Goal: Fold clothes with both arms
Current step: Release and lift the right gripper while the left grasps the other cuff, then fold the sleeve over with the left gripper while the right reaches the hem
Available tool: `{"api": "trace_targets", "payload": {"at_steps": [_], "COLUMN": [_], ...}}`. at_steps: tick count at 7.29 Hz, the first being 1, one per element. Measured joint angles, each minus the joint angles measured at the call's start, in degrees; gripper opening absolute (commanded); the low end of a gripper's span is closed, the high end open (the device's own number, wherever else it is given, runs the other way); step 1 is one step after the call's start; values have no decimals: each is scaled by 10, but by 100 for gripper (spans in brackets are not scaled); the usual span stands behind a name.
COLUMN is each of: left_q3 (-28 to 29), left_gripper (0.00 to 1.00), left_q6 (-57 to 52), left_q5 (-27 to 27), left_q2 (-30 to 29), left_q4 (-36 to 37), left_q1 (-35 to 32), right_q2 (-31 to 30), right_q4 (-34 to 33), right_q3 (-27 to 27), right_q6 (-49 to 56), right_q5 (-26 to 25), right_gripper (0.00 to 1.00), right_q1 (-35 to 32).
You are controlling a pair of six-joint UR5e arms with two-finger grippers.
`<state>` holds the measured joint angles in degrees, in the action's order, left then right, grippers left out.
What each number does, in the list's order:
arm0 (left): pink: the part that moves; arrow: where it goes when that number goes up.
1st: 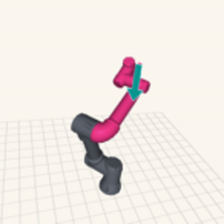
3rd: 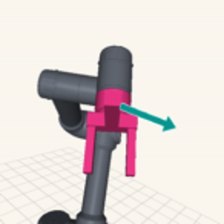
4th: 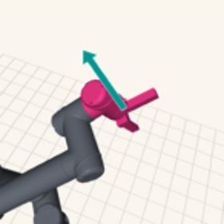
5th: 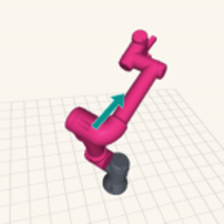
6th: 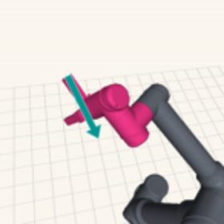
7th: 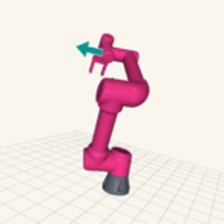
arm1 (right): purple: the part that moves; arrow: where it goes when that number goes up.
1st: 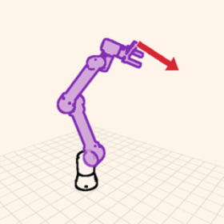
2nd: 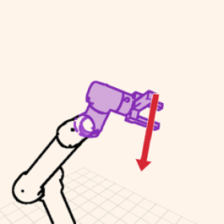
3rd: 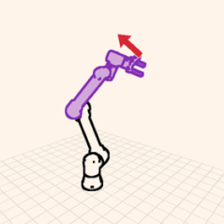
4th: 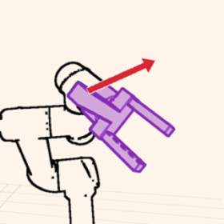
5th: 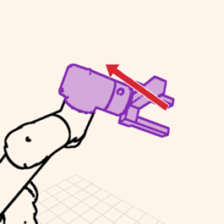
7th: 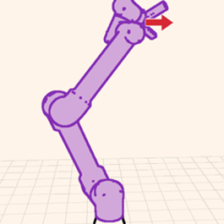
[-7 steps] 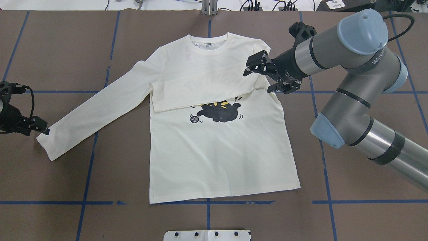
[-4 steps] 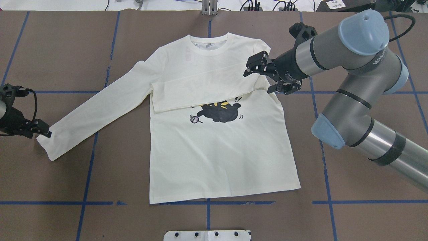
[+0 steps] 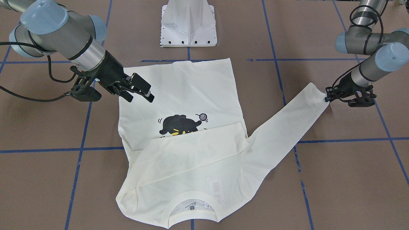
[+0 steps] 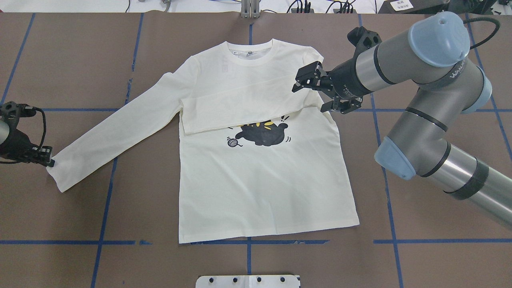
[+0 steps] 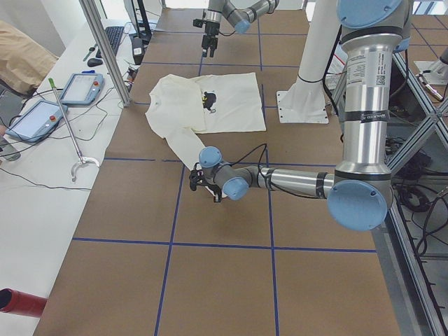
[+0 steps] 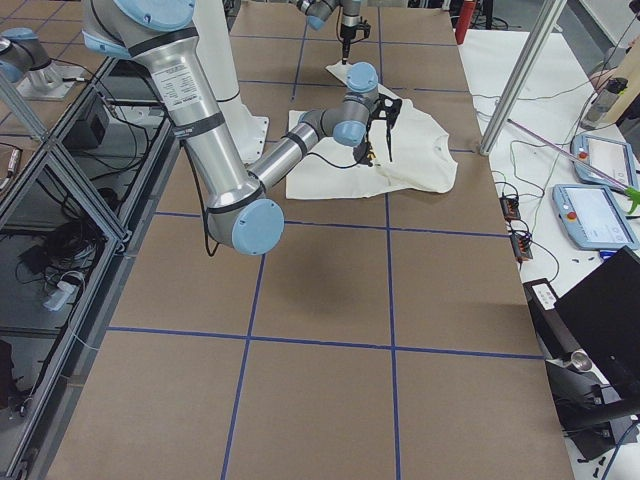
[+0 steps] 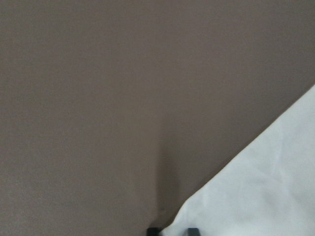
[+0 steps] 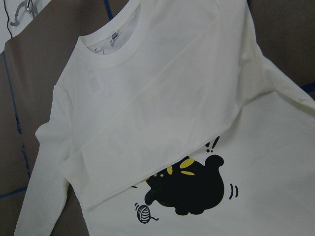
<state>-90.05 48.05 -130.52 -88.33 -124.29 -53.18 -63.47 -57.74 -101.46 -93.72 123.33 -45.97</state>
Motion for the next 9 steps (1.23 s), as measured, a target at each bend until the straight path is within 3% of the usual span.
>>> {"api": "trace_targets", "payload": {"at_steps": [2,3,5,7,9], "left_q3": [-17,-36,-76,-62,61], "left_gripper": [0,0,0,0,0], "left_q6": [0,3,68,238,377], "left_q5": [-25,-66,-144,-158,-98], "left_q2": [0,-3,-56,-207,-411], "left_q4": [1,-1,0,3,3], "left_q1": [0,0,-1,5,29], "right_q2": [-2,-9,-34,-73,-116], "right_q4": [0,0,1,2,5], "right_q3": [-3,-8,-18,-21,-29], "right_q6": [0,0,22,83,136], "right_q5": [1,7,74,139,170], "right_gripper": [100,100,100,100,100], "right_q1": [-1,-3,-49,-112,-151]}}
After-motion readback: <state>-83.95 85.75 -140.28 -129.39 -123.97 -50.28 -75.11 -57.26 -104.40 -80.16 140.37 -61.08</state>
